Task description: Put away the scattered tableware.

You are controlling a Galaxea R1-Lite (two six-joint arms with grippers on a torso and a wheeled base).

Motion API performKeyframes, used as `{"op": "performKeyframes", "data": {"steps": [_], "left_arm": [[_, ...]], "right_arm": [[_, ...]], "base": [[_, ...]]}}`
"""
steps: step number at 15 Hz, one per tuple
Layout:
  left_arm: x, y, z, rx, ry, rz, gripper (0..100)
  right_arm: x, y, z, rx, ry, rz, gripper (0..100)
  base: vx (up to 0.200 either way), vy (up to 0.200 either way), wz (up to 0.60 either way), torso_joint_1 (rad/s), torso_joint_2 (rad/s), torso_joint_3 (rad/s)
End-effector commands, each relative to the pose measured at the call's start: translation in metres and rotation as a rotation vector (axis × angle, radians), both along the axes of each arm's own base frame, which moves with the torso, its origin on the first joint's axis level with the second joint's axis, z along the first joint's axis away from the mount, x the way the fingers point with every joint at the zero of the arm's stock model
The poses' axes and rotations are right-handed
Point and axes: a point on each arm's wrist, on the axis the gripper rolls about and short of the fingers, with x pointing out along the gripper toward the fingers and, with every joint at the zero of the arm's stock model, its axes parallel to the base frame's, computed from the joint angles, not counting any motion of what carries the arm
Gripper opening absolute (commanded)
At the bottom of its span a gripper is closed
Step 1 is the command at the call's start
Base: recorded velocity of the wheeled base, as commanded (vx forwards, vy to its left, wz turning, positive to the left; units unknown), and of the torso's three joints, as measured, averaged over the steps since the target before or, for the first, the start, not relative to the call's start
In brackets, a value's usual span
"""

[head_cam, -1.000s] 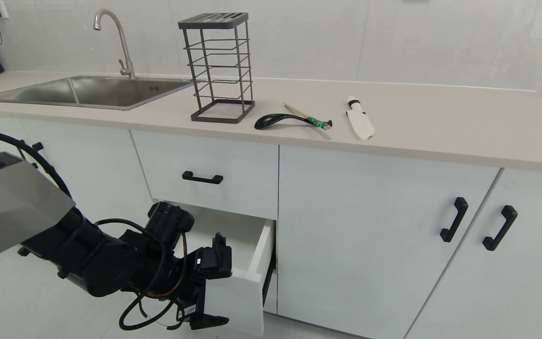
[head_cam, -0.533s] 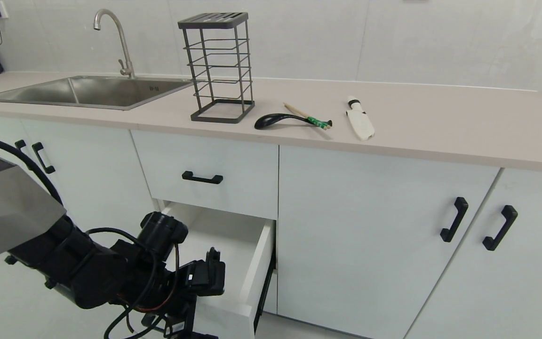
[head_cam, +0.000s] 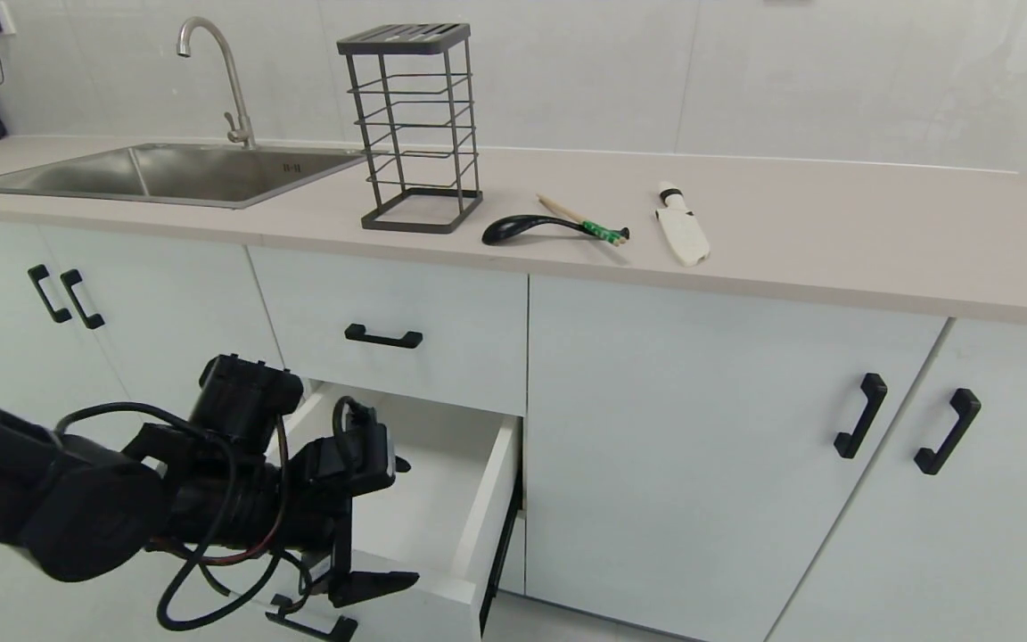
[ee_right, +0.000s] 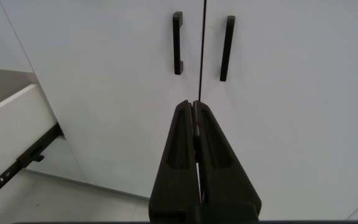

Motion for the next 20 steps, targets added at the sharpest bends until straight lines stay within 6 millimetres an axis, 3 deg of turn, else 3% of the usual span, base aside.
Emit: {"op": "performKeyframes", "data": {"steps": [1, 3, 5, 6, 7, 9, 11, 13, 15, 16, 18, 19, 20], "left_arm": [[-0.042, 0.004, 0.037, -0.094, -0.094, -0.048, 100], [-0.078, 0.008, 0.06, -0.217, -0.082, -0.004, 100], [-0.108, 0.026, 0.069, -0.335, -0.064, 0.128, 100], [-0.108, 0.026, 0.069, -0.335, -0.064, 0.128, 100], [-0.138, 0.051, 0.063, -0.42, -0.059, 0.33, 100], [-0.152, 0.068, 0.06, -0.449, -0.132, 0.451, 100], [-0.191, 0.096, 0.053, -0.539, -0.384, 0.748, 100], [-0.226, 0.097, 0.034, -0.688, -0.447, 0.918, 100], [-0.248, 0.092, 0.017, -0.748, -0.43, 0.928, 100], [-0.258, 0.09, -0.004, -0.707, -0.365, 0.938, 100], [-0.257, 0.09, -0.005, -0.672, -0.352, 0.929, 100], [-0.257, 0.089, -0.005, -0.657, -0.356, 0.882, 100], [-0.259, 0.088, -0.006, -0.659, -0.299, 0.666, 100]], "right_arm": [[0.0, 0.0, 0.0, 0.002, 0.001, 0.0, 0], [0.0, 0.0, 0.0, 0.002, 0.001, -0.002, 0], [0.0, 0.0, 0.0, 0.001, 0.001, -0.002, 0], [0.0, 0.0, 0.0, 0.001, 0.001, -0.002, 0], [0.0, 0.0, 0.0, 0.001, 0.001, -0.002, 0], [0.0, 0.0, 0.0, 0.001, 0.001, -0.002, 0], [0.0, 0.0, 0.0, 0.001, 0.001, -0.002, 0], [0.0, 0.0, 0.0, 0.001, 0.001, -0.002, 0], [0.0, 0.0, 0.0, 0.002, 0.001, -0.002, 0], [0.0, 0.0, 0.0, 0.002, 0.001, -0.002, 0], [0.0, 0.0, 0.0, 0.001, 0.001, -0.002, 0], [0.0, 0.0, 0.0, 0.001, 0.001, -0.002, 0], [0.0, 0.0, 0.0, 0.001, 0.001, -0.002, 0]], "base": [[0.0, 0.0, 0.0, 0.0, 0.0, 0.0], [0.0, 0.0, 0.0, 0.0, 0.0, 0.0], [0.0, 0.0, 0.0, 0.0, 0.0, 0.0], [0.0, 0.0, 0.0, 0.0, 0.0, 0.0], [0.0, 0.0, 0.0, 0.0, 0.0, 0.0], [0.0, 0.0, 0.0, 0.0, 0.0, 0.0], [0.0, 0.0, 0.0, 0.0, 0.0, 0.0], [0.0, 0.0, 0.0, 0.0, 0.0, 0.0], [0.0, 0.0, 0.0, 0.0, 0.0, 0.0], [0.0, 0.0, 0.0, 0.0, 0.0, 0.0], [0.0, 0.0, 0.0, 0.0, 0.0, 0.0], [0.0, 0.0, 0.0, 0.0, 0.0, 0.0], [0.0, 0.0, 0.0, 0.0, 0.0, 0.0]]}}
